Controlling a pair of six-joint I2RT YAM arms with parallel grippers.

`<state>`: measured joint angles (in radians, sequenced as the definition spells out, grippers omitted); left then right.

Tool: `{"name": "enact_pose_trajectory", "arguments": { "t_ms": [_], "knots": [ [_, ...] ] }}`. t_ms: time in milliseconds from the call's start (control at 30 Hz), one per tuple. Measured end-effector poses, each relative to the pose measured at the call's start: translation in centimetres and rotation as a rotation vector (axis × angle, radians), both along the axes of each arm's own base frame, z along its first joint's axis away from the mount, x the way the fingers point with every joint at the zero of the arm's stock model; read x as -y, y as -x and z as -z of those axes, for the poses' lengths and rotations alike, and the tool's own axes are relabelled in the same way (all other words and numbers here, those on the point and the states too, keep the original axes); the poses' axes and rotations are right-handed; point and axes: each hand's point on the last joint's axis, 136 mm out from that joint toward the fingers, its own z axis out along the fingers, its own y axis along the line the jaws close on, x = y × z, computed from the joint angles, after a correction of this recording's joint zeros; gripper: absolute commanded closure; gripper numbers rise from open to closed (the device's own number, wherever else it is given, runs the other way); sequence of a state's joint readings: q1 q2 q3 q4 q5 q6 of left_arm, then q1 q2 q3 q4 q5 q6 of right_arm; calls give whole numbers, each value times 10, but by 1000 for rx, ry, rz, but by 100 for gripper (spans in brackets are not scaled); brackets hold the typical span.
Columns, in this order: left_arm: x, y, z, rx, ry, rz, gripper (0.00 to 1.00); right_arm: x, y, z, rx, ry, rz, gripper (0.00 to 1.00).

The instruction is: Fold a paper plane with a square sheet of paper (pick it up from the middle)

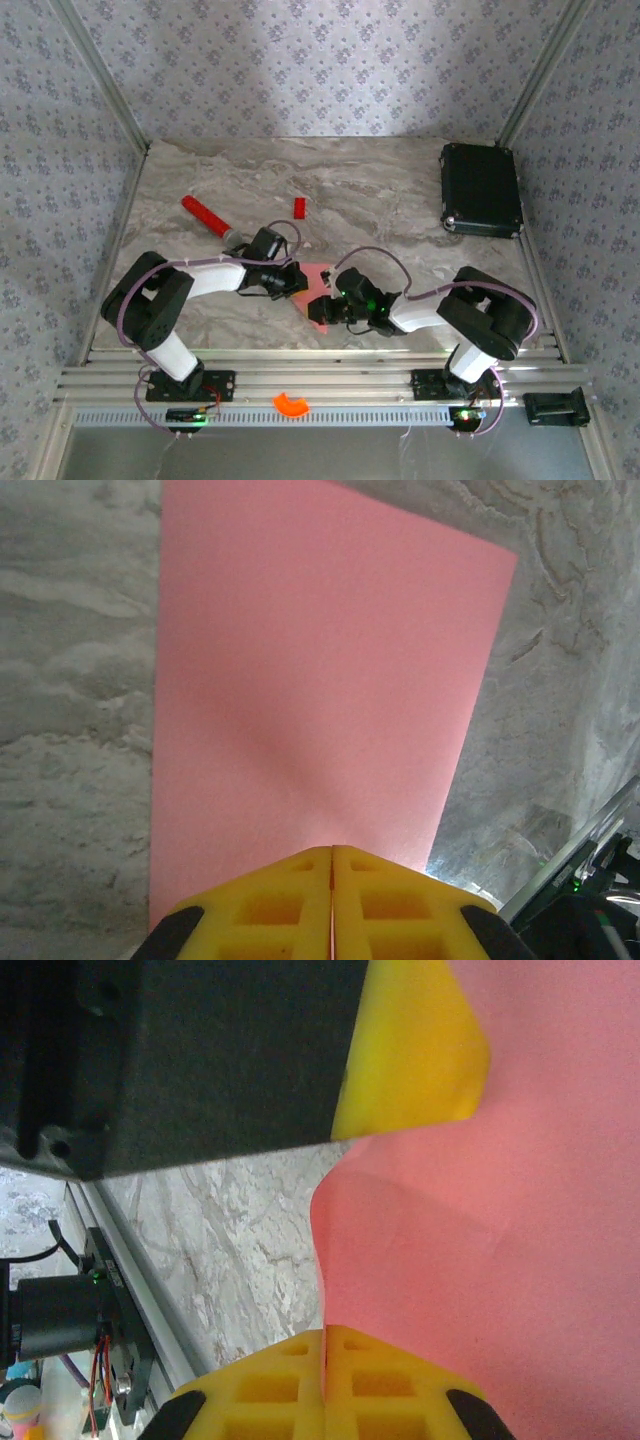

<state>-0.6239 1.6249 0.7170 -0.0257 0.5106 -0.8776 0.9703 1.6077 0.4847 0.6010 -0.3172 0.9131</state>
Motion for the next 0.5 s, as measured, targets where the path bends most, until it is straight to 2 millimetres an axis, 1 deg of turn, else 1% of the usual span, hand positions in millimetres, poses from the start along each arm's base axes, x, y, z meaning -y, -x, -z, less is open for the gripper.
{"name": "enact_pose_trajectory", "arguments": {
  "t_ms": [200,500],
  "knots": [
    [-1,0,2,2,-6,-1,94,2,-3,-2,5,-1,12,100],
    [-1,0,2,2,-7,-1,95,6,-7,1,-4,13,27,100]
  ]
}}
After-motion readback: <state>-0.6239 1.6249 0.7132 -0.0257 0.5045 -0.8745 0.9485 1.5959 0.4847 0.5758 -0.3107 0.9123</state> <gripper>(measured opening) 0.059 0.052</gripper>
